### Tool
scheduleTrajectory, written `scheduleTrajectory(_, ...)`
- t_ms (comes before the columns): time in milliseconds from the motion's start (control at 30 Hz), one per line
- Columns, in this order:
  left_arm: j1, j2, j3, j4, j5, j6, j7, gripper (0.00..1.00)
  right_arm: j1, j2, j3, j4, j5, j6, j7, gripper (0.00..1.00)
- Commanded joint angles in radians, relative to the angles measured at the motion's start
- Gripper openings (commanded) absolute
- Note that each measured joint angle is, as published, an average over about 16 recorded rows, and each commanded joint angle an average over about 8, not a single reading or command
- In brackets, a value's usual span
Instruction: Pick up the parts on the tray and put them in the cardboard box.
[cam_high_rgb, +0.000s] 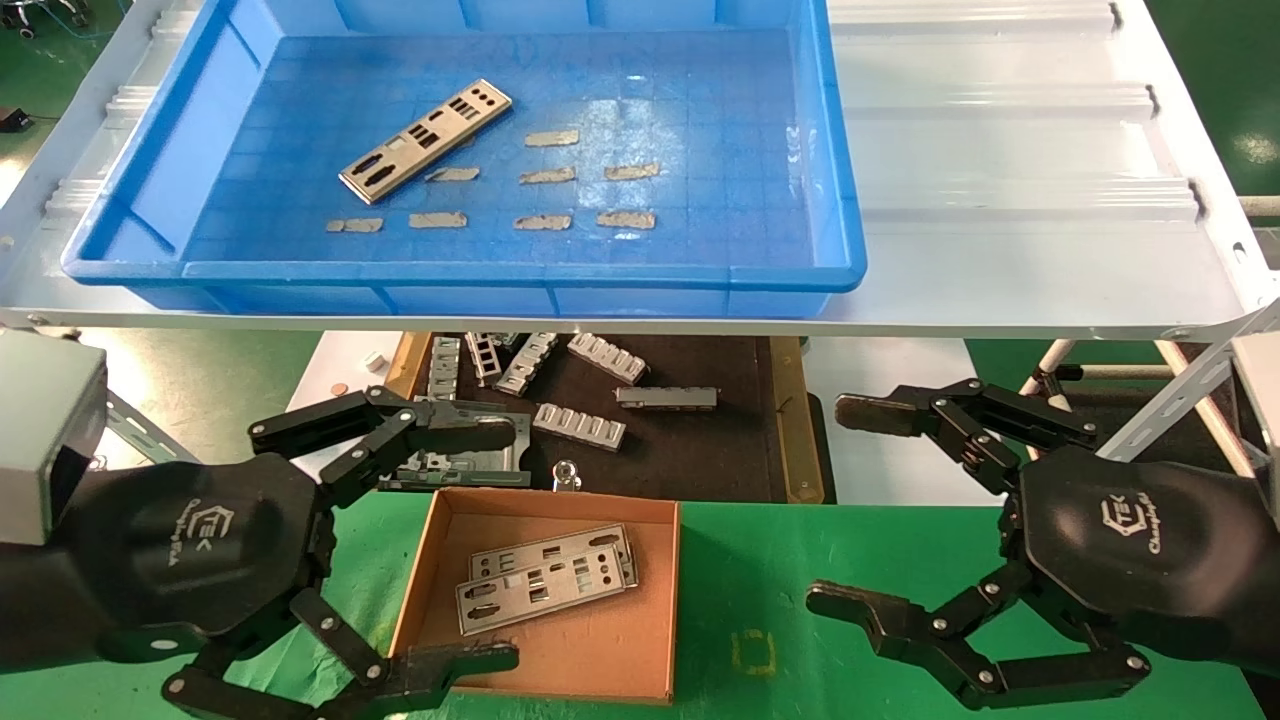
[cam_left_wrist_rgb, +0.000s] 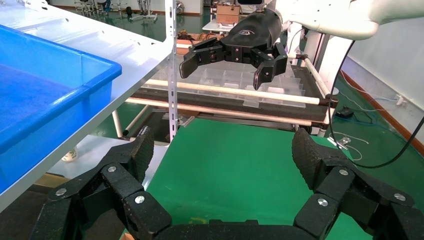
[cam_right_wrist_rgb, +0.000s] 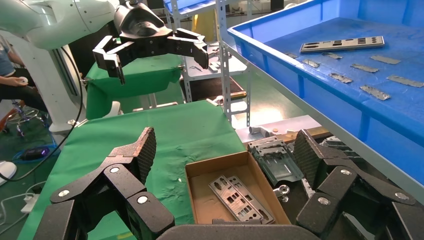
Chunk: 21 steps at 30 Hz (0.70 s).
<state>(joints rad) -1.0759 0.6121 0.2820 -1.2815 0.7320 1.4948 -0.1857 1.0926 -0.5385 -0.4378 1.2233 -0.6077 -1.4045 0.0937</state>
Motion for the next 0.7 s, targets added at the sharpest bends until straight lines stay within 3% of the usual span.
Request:
scheduleTrajectory(33, 0.0, 0.0, 0.0, 0.0, 0.0, 0.0, 0.0, 1.0, 0.0, 0.0, 0.0, 0.0, 0.0, 0.0, 0.0, 1.0)
scheduleTrajectory(700, 0.0, 0.0, 0.0, 0.0, 0.0, 0.0, 0.0, 1.0, 0.0, 0.0, 0.0, 0.0, 0.0, 0.0, 0.0, 1.0)
